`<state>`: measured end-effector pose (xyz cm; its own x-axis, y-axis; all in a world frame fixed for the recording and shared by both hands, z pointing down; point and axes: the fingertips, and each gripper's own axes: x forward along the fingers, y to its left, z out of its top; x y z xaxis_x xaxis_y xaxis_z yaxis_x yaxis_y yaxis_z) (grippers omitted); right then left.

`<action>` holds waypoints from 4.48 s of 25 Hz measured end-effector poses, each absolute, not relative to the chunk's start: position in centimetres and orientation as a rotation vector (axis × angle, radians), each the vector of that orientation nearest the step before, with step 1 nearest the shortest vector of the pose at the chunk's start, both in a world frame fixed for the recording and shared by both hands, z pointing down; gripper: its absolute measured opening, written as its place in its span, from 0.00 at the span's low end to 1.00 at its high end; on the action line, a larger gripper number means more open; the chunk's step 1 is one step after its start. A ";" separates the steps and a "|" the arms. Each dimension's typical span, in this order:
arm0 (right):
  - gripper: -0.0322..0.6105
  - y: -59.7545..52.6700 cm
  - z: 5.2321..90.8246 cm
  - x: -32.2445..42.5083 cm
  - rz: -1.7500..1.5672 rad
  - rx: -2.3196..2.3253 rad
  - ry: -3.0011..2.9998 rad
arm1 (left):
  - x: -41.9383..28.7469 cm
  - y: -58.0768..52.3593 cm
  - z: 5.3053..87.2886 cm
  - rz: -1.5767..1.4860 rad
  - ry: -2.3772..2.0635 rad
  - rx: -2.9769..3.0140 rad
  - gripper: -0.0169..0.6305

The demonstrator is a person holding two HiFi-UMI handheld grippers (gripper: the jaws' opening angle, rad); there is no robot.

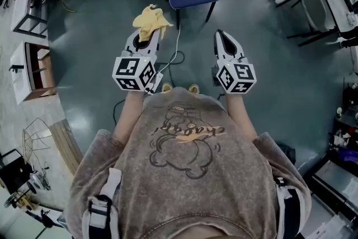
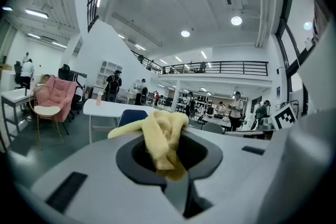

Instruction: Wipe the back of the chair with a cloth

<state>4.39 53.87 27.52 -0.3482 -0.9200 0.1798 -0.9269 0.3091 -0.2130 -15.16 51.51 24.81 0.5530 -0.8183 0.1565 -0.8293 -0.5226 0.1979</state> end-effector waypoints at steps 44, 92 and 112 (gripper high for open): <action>0.09 33.3 30.2 7.7 0.521 1.842 -2.455 | -11.6 29.4 26.0 0.070 -1.247 2.581 0.14; 0.09 3.6 30.9 9.3 0.614 1.577 -2.553 | -11.8 3.3 26.3 0.105 -1.459 2.385 0.14; 0.09 -5.6 32.6 6.7 0.626 1.621 -2.488 | -14.4 -6.3 29.7 0.137 -1.368 2.359 0.14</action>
<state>6.71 -5.61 32.57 -0.4252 -0.8515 0.3069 -0.8953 0.3460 -0.2804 -14.43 -6.33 29.66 0.5140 -0.8097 0.2832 -0.8497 -0.4353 0.2975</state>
